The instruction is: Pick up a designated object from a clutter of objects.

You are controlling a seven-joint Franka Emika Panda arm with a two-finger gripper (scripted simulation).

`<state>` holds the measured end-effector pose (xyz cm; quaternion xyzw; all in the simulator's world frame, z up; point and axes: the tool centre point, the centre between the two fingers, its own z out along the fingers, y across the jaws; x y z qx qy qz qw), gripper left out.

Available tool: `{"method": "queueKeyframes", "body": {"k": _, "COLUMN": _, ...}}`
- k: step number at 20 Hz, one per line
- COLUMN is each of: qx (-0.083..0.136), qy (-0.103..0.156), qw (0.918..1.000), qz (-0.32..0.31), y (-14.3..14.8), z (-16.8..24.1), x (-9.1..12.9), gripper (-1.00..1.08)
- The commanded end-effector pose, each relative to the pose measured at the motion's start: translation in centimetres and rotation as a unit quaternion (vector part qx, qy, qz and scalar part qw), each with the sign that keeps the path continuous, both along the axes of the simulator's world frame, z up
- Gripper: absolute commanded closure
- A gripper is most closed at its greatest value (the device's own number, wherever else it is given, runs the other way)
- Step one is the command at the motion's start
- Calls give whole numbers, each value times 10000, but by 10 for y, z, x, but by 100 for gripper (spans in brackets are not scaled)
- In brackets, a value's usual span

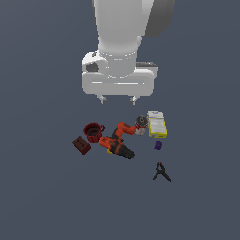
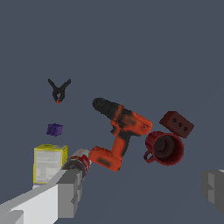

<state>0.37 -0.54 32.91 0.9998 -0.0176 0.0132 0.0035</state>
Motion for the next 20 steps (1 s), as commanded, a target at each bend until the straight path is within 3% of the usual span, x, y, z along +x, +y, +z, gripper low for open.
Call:
{"method": "queueKeyframes", "body": {"k": 1, "qx": 0, "qy": 0, "qw": 10000, "qz": 0, "y": 0, "z": 0, "x": 0, "gripper": -92}}
{"method": "queueKeyframes", "body": {"k": 13, "qx": 77, "qy": 46, "qw": 9999, "qz": 47, "y": 5, "z": 4, "x": -4, "gripper": -92}}
{"method": "queueKeyframes", "body": {"k": 20, "qx": 81, "qy": 49, "qw": 9999, "qz": 35, "y": 12, "z": -5, "x": 7, "gripper": -92}}
